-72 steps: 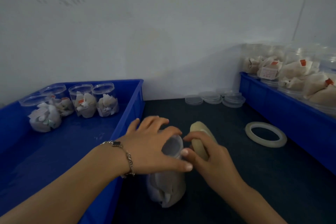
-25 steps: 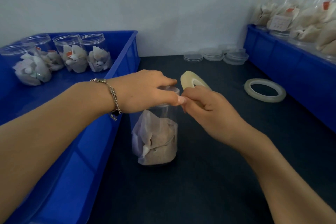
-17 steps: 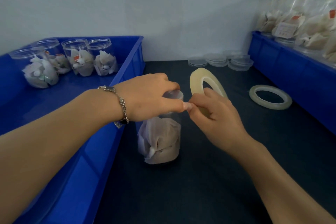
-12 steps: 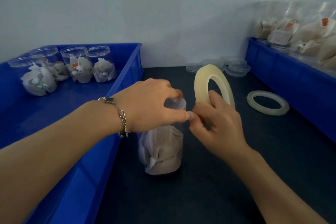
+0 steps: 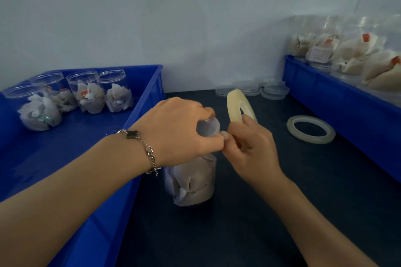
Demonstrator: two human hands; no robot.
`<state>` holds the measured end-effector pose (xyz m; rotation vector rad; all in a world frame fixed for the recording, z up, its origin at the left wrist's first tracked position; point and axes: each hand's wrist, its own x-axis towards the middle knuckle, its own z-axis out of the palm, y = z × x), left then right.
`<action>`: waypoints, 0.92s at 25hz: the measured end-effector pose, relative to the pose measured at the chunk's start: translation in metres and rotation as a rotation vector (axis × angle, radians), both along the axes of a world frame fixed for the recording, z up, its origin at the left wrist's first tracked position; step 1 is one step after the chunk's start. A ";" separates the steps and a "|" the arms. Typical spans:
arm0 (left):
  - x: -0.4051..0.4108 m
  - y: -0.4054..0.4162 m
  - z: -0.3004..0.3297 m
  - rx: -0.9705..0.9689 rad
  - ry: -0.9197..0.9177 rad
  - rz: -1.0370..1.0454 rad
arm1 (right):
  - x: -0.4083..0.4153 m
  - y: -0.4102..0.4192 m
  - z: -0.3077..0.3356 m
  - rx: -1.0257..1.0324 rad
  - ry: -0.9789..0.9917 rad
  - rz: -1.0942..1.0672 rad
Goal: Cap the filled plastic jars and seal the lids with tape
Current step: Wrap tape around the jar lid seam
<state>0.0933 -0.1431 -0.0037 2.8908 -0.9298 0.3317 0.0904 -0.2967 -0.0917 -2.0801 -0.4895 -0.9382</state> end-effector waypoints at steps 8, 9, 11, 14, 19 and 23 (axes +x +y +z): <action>0.003 0.002 0.002 -0.173 0.203 0.086 | 0.010 0.007 -0.002 0.042 0.026 0.095; 0.001 0.003 0.003 -0.165 0.199 0.092 | 0.013 0.007 -0.005 0.040 0.027 0.101; -0.010 0.003 0.003 -0.210 0.232 0.012 | 0.025 -0.010 -0.005 0.131 0.155 -0.034; -0.031 -0.009 0.008 -0.378 0.444 -0.237 | 0.040 -0.061 -0.003 0.235 0.222 -0.277; -0.016 -0.007 0.013 -0.345 0.176 -0.066 | 0.029 -0.027 -0.012 -0.293 0.305 -0.049; -0.008 0.003 0.006 -0.335 0.114 -0.009 | 0.024 -0.019 -0.011 -0.424 0.078 0.008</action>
